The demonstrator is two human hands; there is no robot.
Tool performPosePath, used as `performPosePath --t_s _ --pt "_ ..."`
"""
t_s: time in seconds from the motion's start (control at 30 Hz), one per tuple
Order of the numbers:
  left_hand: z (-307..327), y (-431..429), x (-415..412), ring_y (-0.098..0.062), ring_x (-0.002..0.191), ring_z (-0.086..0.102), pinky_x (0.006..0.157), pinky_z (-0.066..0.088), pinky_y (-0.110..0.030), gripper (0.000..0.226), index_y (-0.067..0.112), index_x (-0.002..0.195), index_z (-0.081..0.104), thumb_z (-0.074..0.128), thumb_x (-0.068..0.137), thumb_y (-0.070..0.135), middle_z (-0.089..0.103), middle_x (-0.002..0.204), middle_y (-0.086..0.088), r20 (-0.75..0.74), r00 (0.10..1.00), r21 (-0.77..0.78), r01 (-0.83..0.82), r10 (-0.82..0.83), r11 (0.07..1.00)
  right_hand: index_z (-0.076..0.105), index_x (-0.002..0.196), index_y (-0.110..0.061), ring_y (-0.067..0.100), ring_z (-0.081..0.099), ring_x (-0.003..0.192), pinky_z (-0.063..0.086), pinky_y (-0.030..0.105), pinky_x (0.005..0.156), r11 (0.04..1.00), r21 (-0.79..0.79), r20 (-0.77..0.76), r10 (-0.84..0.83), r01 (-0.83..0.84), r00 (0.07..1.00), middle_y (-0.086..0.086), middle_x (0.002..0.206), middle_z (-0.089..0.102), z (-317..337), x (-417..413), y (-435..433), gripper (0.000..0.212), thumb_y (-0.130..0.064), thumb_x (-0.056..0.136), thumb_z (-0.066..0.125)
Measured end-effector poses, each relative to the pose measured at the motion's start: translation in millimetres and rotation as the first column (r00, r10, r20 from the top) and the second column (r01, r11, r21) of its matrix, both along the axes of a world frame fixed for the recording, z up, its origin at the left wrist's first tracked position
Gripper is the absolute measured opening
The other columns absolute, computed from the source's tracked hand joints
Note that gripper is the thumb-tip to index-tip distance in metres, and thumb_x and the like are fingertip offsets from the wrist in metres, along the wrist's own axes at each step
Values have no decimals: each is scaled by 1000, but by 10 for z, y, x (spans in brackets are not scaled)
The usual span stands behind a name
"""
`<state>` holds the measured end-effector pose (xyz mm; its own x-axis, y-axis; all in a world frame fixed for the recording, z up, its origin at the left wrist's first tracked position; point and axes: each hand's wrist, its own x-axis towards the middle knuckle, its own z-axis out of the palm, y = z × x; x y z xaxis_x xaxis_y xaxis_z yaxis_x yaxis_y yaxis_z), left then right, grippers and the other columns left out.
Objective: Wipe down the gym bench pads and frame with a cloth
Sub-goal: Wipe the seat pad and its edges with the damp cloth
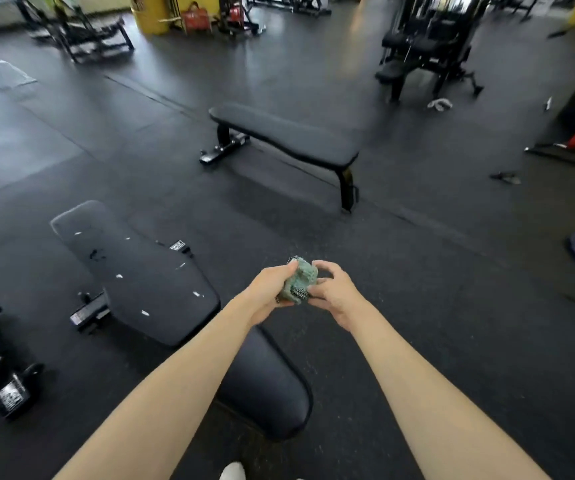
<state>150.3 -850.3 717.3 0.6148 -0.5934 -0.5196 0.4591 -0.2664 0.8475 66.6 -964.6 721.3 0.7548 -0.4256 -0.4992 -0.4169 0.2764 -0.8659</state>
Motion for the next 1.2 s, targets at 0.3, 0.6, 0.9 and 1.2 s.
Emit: performPosePath --t_s 0.3,0.6,0.9,1.2 --pt "587 153 534 -23 88 68 80 57 -38 30 4 112 63 48 100 26 69 107 -14 47 997 -79 -54 57 995 60 108 -10 25 67 85 55 35 76 987 29 130 -163 161 978 12 95 66 483 327 33 15 -17 98 52" --pt "757 -16 766 -17 71 66 59 56 -29 14 3 105 63 54 95 5 68 91 -11 152 988 -90 31 -17 995 59 110 -17 29 63 105 58 40 76 992 33 167 -127 123 978 14 123 58 524 470 -90 30 4 88 59" --pt "676 -861 683 -20 94 62 77 52 -31 33 10 125 55 54 93 2 63 109 -8 417 909 76 -22 -11 997 63 98 -10 22 66 86 56 34 68 959 167 201 -261 230 944 8 96 67 627 308 -981 27 14 86 57" --pt "545 -2418 88 -11 103 52 90 45 -25 42 25 121 60 73 81 31 54 108 3 736 609 207 215 -297 954 64 107 0 24 67 82 54 31 60 958 231 112 -203 173 973 19 102 68 587 235 -2420 22 -15 99 50"
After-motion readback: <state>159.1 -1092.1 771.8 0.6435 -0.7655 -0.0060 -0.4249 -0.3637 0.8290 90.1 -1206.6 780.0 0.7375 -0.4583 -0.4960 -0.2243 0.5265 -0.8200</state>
